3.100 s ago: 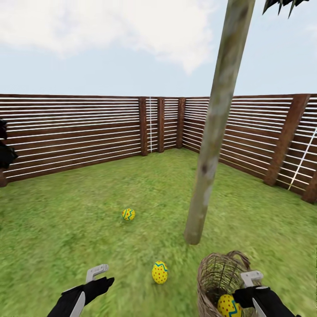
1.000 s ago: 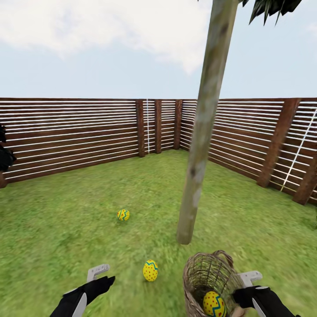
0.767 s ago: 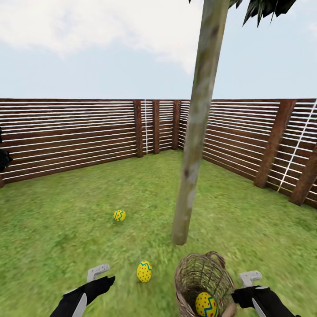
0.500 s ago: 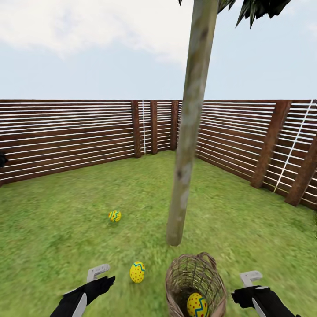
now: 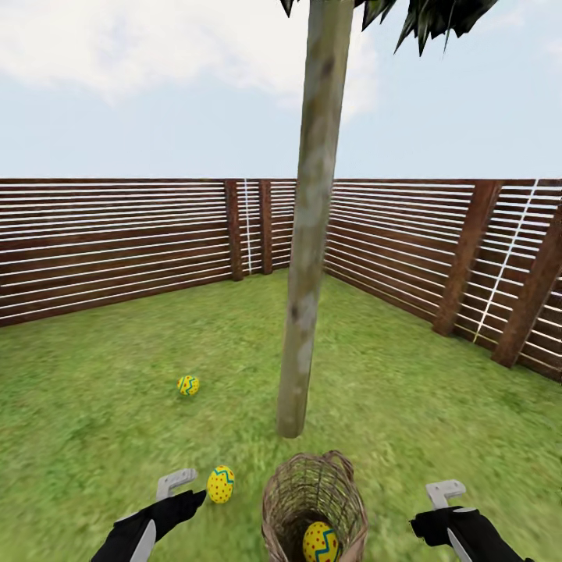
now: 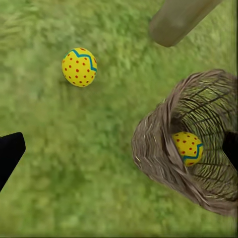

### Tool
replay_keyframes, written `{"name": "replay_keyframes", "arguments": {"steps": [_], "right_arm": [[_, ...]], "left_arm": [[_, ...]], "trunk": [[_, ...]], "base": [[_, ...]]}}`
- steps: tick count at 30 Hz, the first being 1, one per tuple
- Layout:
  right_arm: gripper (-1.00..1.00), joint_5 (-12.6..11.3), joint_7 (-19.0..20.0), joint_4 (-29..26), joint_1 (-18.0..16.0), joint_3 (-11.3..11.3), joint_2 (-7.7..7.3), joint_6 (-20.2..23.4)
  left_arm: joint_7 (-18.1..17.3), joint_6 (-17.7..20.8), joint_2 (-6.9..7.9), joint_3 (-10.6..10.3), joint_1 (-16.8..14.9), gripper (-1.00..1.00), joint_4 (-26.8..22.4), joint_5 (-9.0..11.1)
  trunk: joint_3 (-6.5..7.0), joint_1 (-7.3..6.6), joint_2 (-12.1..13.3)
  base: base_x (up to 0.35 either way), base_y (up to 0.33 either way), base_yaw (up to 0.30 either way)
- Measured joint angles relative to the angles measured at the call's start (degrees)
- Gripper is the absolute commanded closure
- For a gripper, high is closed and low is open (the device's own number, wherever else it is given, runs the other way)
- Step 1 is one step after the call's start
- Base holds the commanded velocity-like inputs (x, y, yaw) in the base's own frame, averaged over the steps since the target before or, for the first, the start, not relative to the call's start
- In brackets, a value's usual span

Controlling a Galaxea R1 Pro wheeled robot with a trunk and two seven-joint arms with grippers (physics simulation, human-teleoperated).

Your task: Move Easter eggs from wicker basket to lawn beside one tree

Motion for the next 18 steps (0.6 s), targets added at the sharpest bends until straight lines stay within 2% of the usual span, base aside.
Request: {"name": "replay_keyframes", "arguments": {"steps": [6, 12, 18], "right_arm": [[-1.00, 0.0, 0.0, 0.0, 0.0, 0.0, 0.00, 0.0], [-1.00, -0.1, 0.0, 0.0, 0.0, 0.0, -0.01, 0.0], [-1.00, -0.2, 0.0, 0.0, 0.0, 0.0, 0.00, 0.0]], "left_arm": [[0.0, 0.0, -0.14, 0.0, 0.0, -1.00, 0.0, 0.0], [2.9, 0.0, -0.56, 0.0, 0.0, -1.00, 0.0, 0.1], [3.2, 0.0, -0.82, 0.0, 0.0, -1.00, 0.0, 0.0]], "trunk": [[1.08, -1.32, 2.4], [2.16, -2.64, 4.8], [3.24, -3.96, 7.2]], "base": [[0.000, -0.316, 0.000], [0.000, -0.316, 0.000], [0.000, -0.316, 0.000]]}}
